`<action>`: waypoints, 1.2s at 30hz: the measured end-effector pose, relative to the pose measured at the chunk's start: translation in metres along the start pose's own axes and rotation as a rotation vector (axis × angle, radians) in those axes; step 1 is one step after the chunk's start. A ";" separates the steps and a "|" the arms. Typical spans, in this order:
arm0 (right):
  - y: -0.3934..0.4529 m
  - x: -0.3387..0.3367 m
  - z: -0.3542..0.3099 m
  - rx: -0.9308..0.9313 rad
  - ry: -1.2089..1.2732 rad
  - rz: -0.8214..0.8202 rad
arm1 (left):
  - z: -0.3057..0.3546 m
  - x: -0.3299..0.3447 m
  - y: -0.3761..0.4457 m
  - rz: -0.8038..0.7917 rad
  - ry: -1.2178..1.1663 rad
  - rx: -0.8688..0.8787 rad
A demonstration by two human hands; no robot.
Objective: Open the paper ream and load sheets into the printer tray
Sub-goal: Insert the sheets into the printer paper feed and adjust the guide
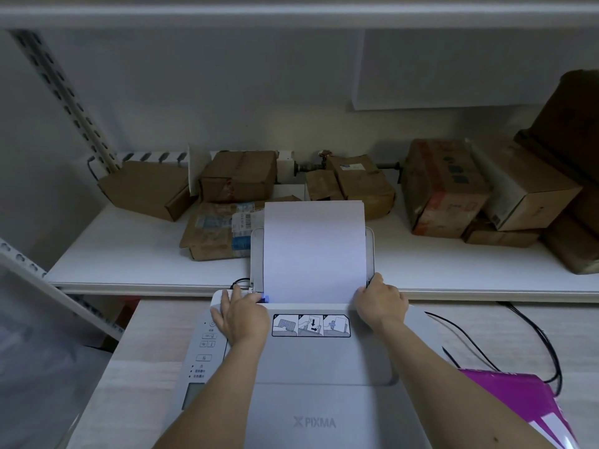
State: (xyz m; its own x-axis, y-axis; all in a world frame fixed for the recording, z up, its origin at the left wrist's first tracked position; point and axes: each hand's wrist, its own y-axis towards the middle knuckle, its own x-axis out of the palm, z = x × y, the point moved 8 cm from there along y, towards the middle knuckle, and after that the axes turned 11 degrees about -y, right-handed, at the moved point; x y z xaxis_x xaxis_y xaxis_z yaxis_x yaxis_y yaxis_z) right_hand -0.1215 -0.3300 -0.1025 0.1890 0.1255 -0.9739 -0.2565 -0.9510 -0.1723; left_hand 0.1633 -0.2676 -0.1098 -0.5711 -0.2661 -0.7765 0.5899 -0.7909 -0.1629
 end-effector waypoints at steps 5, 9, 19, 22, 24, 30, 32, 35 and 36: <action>0.000 -0.001 -0.001 -0.001 -0.007 0.004 | -0.001 -0.002 0.001 -0.011 -0.049 -0.030; 0.000 0.000 -0.001 -0.003 -0.012 -0.003 | -0.001 -0.003 0.001 -0.019 -0.055 -0.038; 0.001 0.002 0.001 -0.029 -0.003 -0.057 | 0.000 -0.002 0.002 -0.038 -0.004 -0.038; 0.001 0.002 0.001 -0.048 -0.010 -0.072 | 0.003 0.000 0.003 -0.051 -0.015 -0.056; 0.000 0.001 0.001 -0.053 -0.004 -0.078 | 0.004 0.001 0.003 -0.066 -0.038 -0.072; -0.012 -0.007 -0.001 -0.069 -0.056 -0.044 | 0.010 -0.004 -0.003 -0.081 -0.071 -0.083; -0.019 -0.009 -0.002 -0.071 -0.064 -0.037 | 0.011 -0.009 -0.008 -0.067 -0.059 -0.067; -0.031 -0.010 -0.004 -0.065 -0.057 -0.066 | 0.011 -0.018 -0.018 -0.057 -0.060 -0.058; -0.036 -0.011 -0.004 -0.062 -0.051 -0.081 | 0.011 -0.022 -0.022 -0.066 -0.071 -0.055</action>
State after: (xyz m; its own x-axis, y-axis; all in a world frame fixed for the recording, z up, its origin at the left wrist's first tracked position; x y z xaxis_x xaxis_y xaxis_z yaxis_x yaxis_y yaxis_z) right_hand -0.1101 -0.2979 -0.0853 0.1581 0.2153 -0.9637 -0.1832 -0.9526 -0.2429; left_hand 0.1567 -0.2508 -0.0827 -0.6473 -0.2542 -0.7186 0.5789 -0.7772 -0.2466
